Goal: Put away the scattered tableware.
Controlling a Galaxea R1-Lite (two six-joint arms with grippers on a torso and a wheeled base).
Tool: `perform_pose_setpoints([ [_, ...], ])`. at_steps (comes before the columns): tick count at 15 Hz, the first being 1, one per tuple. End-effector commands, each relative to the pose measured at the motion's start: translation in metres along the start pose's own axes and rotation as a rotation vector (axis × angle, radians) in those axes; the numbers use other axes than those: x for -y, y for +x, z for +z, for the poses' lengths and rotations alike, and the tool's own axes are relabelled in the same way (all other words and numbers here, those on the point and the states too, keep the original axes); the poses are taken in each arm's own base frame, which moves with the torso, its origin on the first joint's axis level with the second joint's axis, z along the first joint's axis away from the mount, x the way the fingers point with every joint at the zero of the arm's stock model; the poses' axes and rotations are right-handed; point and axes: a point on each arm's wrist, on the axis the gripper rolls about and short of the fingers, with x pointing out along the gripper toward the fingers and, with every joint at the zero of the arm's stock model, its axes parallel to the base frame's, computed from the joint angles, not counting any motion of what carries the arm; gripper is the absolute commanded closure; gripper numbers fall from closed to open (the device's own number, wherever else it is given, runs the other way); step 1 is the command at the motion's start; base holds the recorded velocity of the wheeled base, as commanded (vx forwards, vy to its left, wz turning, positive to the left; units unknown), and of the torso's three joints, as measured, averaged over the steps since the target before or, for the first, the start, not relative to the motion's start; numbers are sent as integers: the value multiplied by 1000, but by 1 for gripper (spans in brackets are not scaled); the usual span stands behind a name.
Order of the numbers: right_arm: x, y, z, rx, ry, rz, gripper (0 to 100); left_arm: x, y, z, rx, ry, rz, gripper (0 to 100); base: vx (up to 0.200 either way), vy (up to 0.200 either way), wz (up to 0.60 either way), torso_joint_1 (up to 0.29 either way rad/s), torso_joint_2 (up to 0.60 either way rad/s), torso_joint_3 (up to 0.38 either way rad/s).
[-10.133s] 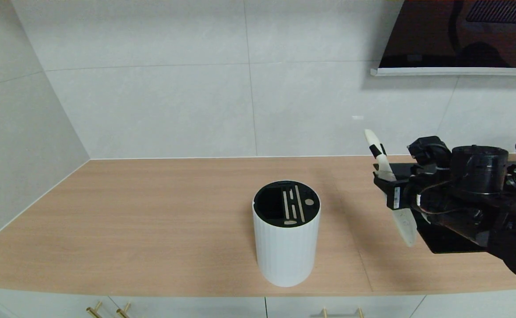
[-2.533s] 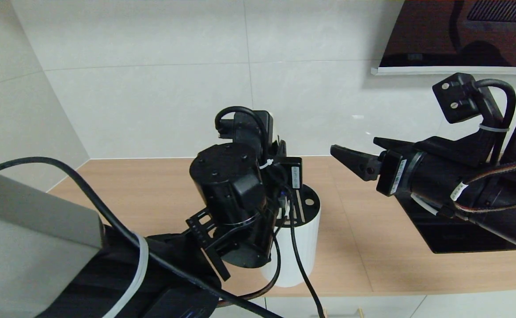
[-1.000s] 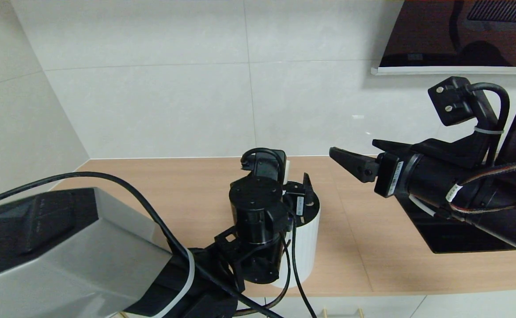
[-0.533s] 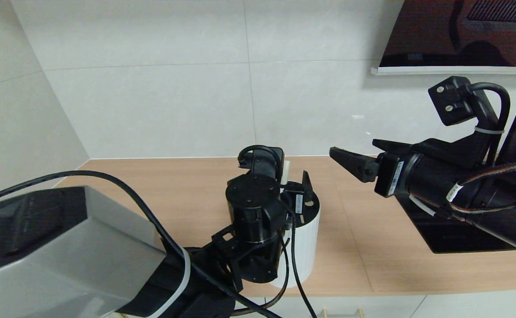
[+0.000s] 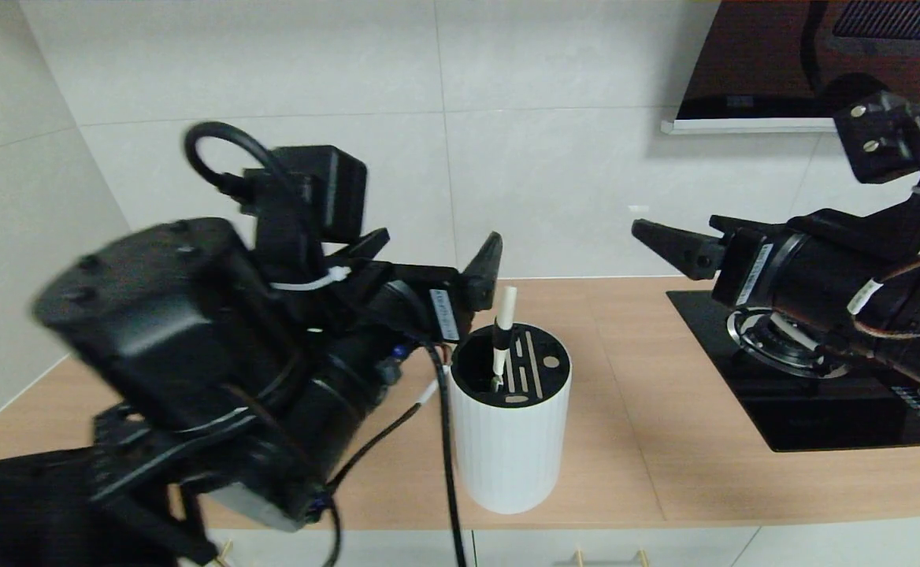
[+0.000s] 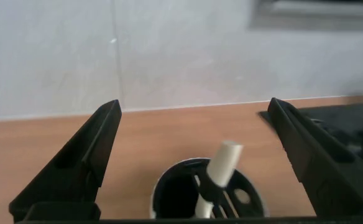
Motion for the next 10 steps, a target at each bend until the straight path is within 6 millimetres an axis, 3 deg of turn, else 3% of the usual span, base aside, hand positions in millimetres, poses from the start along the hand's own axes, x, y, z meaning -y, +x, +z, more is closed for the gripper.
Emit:
perform_pose_setpoints([
  [1,12,-22,17,65,4,-38,0,-56,-56,43,41,-11,-32,0,0,0,0,0,0,0],
  [2,22,-34,17,76,-9,-80,0,-70,-67,50,52,-22,6,0,0,0,0,0,0,0],
  [3,24,-38,18,80,-14,-86,0,-73,-69,52,56,-25,14,0,0,0,0,0,0,0],
  [4,36,-71,13,91,-69,-140,0,-90,-94,62,96,-38,64,0,0,0,0,0,0,0],
  [5,40,-90,12,111,-80,-157,0,-98,-109,63,101,-35,84,0,0,0,0,0,0,0],
  [7,46,-140,5,169,-89,-206,0,-121,-159,55,37,4,152,0,0,0,0,0,0,0],
  [8,47,-155,3,185,-92,-221,0,-126,-174,52,14,16,172,0,0,0,0,0,0,0],
  [9,46,-191,-3,216,-96,-241,0,-136,-210,47,-17,35,218,0,0,0,0,0,0,0],
  [10,45,-214,-12,205,-96,-247,0,-140,-233,44,-20,42,242,0,0,0,0,0,0,0],
])
